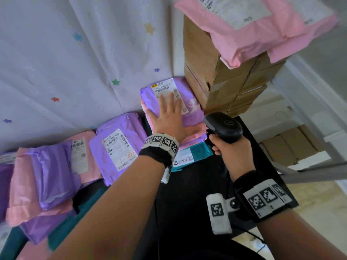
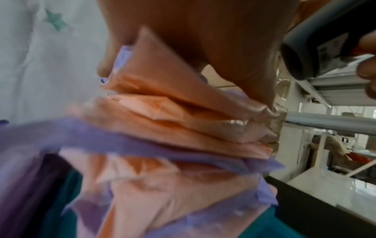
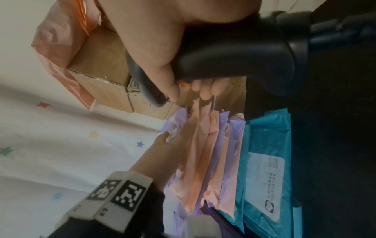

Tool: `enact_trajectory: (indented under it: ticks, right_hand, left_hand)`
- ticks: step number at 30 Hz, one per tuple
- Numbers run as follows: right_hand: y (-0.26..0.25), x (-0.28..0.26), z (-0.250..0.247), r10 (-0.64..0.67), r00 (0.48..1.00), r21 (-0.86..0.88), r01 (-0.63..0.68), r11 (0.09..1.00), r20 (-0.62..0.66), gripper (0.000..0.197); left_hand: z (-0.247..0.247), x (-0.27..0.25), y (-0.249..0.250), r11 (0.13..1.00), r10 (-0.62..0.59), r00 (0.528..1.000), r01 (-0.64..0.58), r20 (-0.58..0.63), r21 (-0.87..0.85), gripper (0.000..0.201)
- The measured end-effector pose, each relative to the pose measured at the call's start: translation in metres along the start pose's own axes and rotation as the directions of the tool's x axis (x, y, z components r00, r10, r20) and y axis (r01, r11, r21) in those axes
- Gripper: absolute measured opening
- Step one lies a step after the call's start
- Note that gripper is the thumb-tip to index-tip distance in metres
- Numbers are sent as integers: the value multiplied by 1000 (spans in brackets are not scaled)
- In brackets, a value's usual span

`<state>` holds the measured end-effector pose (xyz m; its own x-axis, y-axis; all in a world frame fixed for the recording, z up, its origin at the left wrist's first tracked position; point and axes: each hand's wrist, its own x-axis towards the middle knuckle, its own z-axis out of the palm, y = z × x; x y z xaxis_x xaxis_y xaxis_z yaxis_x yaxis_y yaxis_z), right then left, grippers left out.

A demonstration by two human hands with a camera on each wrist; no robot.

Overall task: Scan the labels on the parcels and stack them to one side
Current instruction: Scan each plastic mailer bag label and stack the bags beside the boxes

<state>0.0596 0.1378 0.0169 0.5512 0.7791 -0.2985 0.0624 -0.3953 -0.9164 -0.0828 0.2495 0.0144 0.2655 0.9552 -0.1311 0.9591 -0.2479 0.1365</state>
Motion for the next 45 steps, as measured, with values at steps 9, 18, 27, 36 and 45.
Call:
enact_trajectory:
  ticks: [9,18,27,36,45]
  right_hand:
    - [0,2,-1,6,1000,30,-5,1000,-27,14]
    - [0,0,-7,32,999,6,-32,999,-15,14]
    - [0,-9,4,-1,1000,0,1,1000,23,20]
    - [0,-23,25,-65,997,25,65,998,40,21]
    - [9,-49,54,-116,985,66,109,992,124,30]
  left_hand:
    - [10,0,-14,983,112,993,-115,28,140,84]
    - [5,18,4,987,85,988,-101,131,122,82]
    - [-11,3,-23,945,71,984,-120,-165,-304,69]
    - [-21,-47,-68,724,-343,899,68,-272,-687,40]
    - [26,-114,-153,427,-768,602,736,219,-525,72]
